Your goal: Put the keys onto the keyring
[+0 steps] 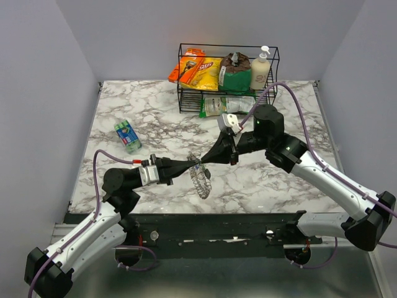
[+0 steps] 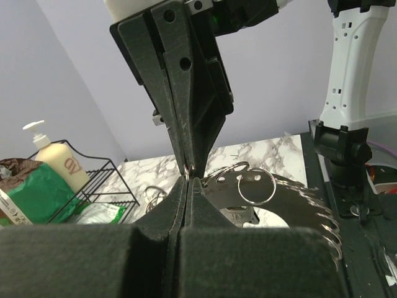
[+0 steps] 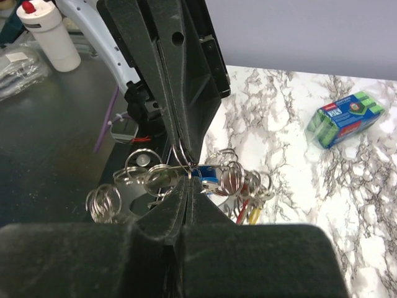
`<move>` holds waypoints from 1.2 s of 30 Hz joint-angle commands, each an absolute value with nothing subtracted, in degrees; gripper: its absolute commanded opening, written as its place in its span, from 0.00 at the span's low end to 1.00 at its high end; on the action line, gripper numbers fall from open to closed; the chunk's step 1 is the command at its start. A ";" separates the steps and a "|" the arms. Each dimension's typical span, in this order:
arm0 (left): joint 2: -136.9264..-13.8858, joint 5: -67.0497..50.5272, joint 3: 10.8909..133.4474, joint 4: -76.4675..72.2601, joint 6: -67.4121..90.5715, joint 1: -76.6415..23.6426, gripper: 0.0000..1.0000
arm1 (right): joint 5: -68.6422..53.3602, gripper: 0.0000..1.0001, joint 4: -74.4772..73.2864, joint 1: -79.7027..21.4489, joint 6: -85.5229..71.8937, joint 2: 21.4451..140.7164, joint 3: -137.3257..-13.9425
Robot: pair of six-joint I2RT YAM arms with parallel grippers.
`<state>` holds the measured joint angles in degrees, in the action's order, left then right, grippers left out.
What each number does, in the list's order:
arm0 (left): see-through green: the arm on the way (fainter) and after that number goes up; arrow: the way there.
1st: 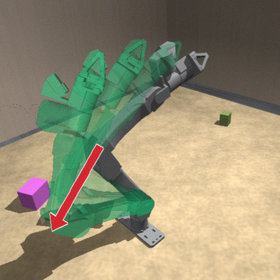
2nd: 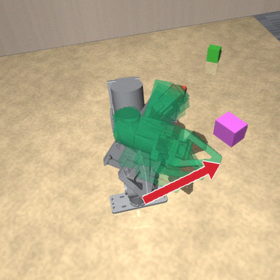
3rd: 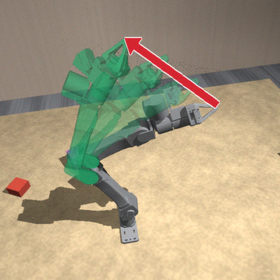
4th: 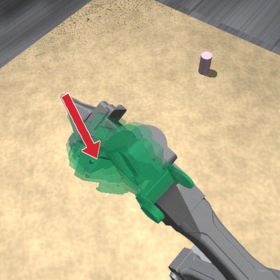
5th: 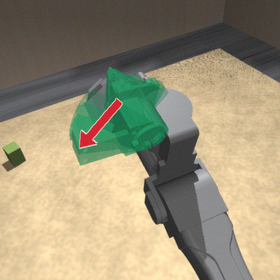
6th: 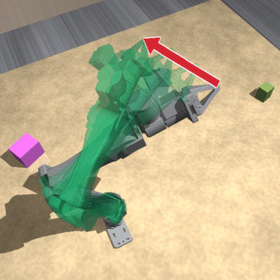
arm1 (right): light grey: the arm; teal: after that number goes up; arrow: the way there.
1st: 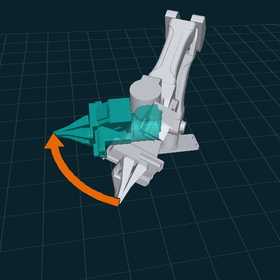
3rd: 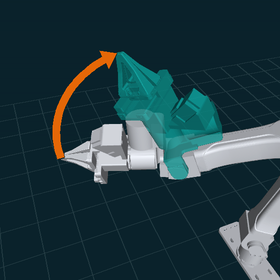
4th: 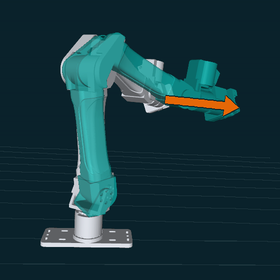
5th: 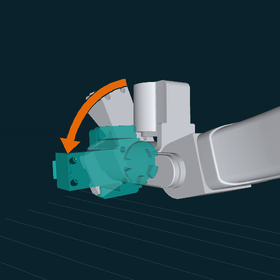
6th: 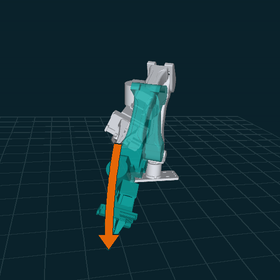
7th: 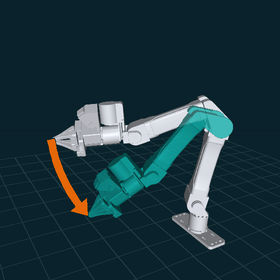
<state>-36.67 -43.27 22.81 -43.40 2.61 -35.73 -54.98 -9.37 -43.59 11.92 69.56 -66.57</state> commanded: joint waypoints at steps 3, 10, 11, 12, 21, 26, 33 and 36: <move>-36.30 -46.49 25.40 -49.22 3.95 -36.04 0.00 | -55.72 0.04 -12.74 -43.77 12.31 72.85 -67.50; -36.47 -46.76 25.49 -48.52 3.78 -35.95 0.00 | -55.20 0.16 -13.27 -43.77 12.48 72.69 -68.29; -36.30 -46.76 25.49 -47.56 3.52 -35.95 0.00 | -54.85 0.26 -13.27 -43.77 12.57 72.34 -67.94; -36.39 -46.58 25.40 -47.11 2.99 -36.03 0.00 | -54.41 0.31 -13.27 -43.86 12.83 72.07 -67.85; -35.25 -45.97 24.00 -46.41 2.55 -36.04 0.00 | -49.58 0.59 -11.60 -43.77 14.59 66.54 -64.78; -35.33 -47.90 24.08 -47.19 3.34 -36.03 0.00 | -48.69 0.67 -8.18 -43.77 14.59 63.46 -62.76; -37.52 -51.76 23.56 -54.57 8.60 -36.04 0.00 | -53.08 0.67 -3.34 -43.86 11.69 62.93 -62.75; -38.84 -52.03 23.29 -58.00 10.10 -35.95 0.00 | -54.49 0.66 -3.43 -43.86 11.07 63.98 -63.37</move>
<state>-37.87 -49.80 22.81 -48.77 6.66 -35.75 -51.51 -5.78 -43.55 12.56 63.02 -62.61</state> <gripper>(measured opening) 0.010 0.666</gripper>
